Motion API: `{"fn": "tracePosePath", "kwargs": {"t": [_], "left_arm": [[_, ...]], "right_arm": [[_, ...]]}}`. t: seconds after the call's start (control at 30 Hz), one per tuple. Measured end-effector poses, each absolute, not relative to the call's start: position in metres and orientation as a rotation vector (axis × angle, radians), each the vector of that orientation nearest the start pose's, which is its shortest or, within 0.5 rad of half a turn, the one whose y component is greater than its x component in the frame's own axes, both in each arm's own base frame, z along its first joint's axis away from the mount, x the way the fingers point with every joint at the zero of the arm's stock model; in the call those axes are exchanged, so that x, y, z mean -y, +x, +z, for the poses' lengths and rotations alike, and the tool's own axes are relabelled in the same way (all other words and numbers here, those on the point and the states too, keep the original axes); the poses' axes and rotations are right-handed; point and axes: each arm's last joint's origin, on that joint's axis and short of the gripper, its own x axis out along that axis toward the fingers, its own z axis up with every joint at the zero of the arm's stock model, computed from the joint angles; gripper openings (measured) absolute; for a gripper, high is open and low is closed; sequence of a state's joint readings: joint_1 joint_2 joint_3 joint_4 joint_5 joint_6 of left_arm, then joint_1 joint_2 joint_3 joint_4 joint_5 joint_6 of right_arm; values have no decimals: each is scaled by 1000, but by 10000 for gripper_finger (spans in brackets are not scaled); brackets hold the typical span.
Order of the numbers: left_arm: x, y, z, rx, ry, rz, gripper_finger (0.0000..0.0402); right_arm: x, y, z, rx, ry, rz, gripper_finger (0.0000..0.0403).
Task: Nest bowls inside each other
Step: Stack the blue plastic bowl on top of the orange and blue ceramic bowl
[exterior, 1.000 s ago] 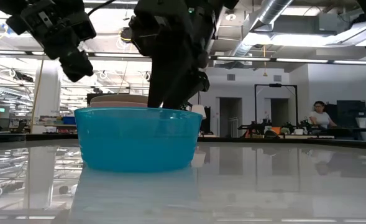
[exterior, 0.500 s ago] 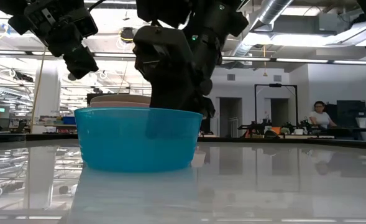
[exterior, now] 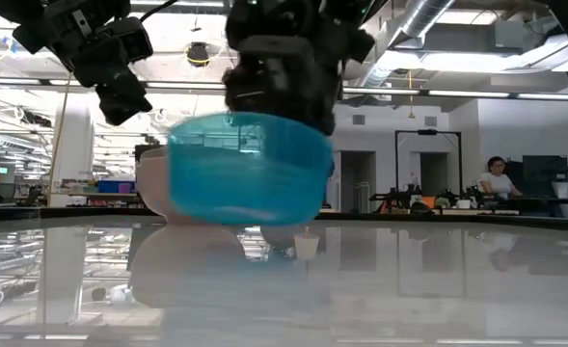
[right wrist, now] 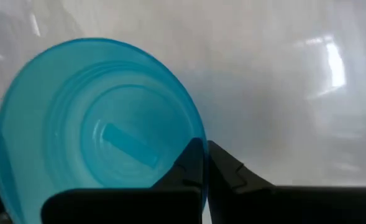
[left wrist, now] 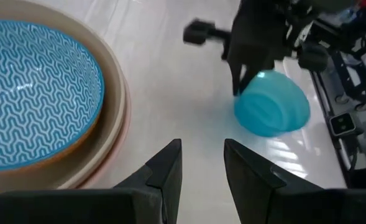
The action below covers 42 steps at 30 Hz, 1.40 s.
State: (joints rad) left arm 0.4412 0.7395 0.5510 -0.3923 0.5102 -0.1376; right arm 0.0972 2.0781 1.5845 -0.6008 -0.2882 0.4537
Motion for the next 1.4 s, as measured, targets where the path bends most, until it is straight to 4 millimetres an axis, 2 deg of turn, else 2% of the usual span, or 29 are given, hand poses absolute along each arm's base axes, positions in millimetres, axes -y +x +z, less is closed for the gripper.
{"fn": "tracePosePath", "kwargs": {"t": [0.1,0.23,0.43,0.57,0.73,0.93,1.1,1.27,1.4], "left_arm": [[-53,146,244,-520,-448,-19,106],[-51,145,245,-518,-488,-22,106],[-42,148,245,-532,-501,-42,106],[-34,151,245,-538,-444,-10,106],[-25,157,249,-476,-371,33,106],[-16,164,236,-361,-400,-34,106],[-14,158,227,-414,-476,-19,101],[-13,142,223,-488,-533,68,77],[-14,134,226,-458,-535,116,58]], "right_arm": [[-28,422,203,-1180,431,107,25],[12,405,236,-1146,349,112,25],[83,387,286,-887,351,-2,25],[116,390,300,-696,415,-76,25],[131,409,297,-532,471,-72,25],[145,431,319,-387,497,-83,25],[159,446,305,-487,541,-165,25],[169,459,303,-507,561,-189,25],[173,469,284,-583,576,-225,25]]}}
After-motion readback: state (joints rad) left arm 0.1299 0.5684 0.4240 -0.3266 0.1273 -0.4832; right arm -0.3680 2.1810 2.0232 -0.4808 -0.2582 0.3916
